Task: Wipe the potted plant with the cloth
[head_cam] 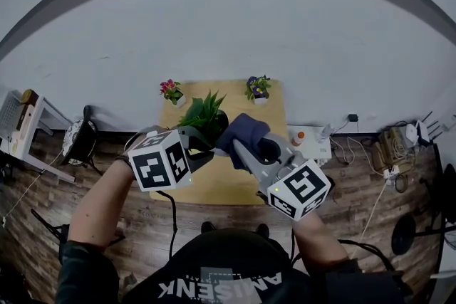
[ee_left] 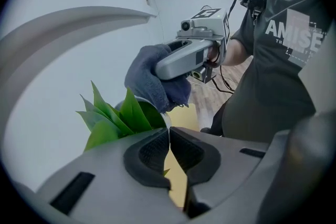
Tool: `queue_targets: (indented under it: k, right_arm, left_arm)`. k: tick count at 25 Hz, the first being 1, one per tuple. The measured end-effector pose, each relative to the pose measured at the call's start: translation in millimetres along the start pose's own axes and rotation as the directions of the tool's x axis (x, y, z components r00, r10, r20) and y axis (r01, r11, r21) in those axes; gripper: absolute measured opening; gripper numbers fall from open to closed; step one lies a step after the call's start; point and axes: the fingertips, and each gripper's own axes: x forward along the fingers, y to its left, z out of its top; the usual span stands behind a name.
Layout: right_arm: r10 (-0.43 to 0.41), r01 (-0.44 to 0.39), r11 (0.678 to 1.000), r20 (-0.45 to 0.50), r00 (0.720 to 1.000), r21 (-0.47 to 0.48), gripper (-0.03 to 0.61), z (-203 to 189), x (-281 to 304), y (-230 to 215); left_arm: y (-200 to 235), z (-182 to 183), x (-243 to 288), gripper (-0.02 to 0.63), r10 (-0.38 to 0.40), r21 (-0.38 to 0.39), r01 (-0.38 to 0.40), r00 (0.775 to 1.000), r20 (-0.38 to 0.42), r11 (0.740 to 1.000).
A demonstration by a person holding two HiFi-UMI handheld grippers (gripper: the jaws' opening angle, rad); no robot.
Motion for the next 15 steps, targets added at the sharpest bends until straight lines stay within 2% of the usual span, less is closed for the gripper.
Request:
queue_targets:
  k: [6, 11, 15]
  right_arm:
    - [0.012, -0.012, 1.0, 0.003, 1.0, 0.02, 0.046, -1.0, 10.1, -2.0]
    - [0.02, -0.018, 0.995, -0.018, 1.0, 0.103, 0.046, -26.9, 12.6, -11.1]
    - [0.034, -0.027, 0.991, -0.048, 0.998, 0.132, 0.046, -48.8, 6.7, -11.4]
  left_arm:
    - [-3.7, 0.6, -11.3, 0.009, 0.035, 0.037, -0.036, 0.999, 0.028, 0.999]
    - [-2.8, -7.5, -12.0, 0.009, 0.02, 0.063, -0.02, 1.0, 0.008, 0.998]
    - [-4.5, -7.8, -14.7, 0.009, 0.027, 0.065, -0.029, 0.999, 0.025, 0.997]
